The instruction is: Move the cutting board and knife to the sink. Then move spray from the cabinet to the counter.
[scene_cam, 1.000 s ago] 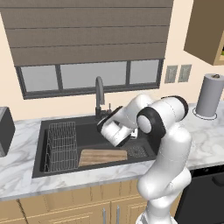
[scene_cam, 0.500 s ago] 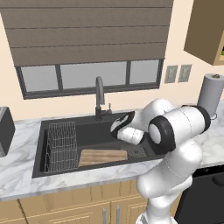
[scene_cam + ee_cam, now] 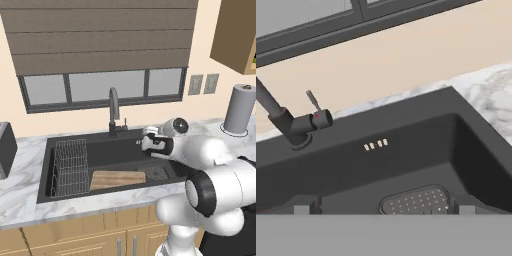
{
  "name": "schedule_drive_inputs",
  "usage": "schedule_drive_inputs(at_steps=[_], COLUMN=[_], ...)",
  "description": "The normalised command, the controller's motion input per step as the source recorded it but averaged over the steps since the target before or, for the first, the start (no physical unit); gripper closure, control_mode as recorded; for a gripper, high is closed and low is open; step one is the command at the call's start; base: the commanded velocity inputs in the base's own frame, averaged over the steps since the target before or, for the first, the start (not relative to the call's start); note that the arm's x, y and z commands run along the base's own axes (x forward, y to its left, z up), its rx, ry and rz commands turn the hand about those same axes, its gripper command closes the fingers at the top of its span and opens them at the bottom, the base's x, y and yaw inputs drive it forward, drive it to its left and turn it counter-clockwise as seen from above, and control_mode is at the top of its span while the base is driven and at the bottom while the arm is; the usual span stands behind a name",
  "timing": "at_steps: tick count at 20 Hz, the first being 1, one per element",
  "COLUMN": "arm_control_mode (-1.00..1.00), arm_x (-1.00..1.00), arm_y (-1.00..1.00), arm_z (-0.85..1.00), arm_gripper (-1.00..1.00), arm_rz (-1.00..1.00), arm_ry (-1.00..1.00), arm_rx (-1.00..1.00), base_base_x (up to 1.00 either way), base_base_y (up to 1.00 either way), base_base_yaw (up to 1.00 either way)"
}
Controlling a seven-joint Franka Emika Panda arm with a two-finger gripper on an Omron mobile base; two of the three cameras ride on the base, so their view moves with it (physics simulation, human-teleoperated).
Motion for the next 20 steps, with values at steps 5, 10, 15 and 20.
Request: schedule_drive_inputs(at_steps=[5, 10, 15, 20], arm_control_mode=[-1.00, -1.00, -1.00, -1.00], arm_x=[-0.80, -0.56, -0.26, -0.62], arm_y=[-0.15, 0.00, 0.00, 0.00], arm_z=[0.87, 1.00, 0.85, 0.38], arm_gripper=[-1.00, -1.00, -1.00, -1.00], arm_rz=[0.00, 0.05, 0.11, 0.11], arm_ry=[0.00, 0.13, 0.39, 0.45], arm_rx=[0.07, 0.01, 0.00, 0.00], base_base_x=[0.00, 0.00, 0.00, 0.00], base_base_y=[0.00, 0.00, 0.00, 0.00], base_base_yaw=[0.00, 0.00, 0.00, 0.00])
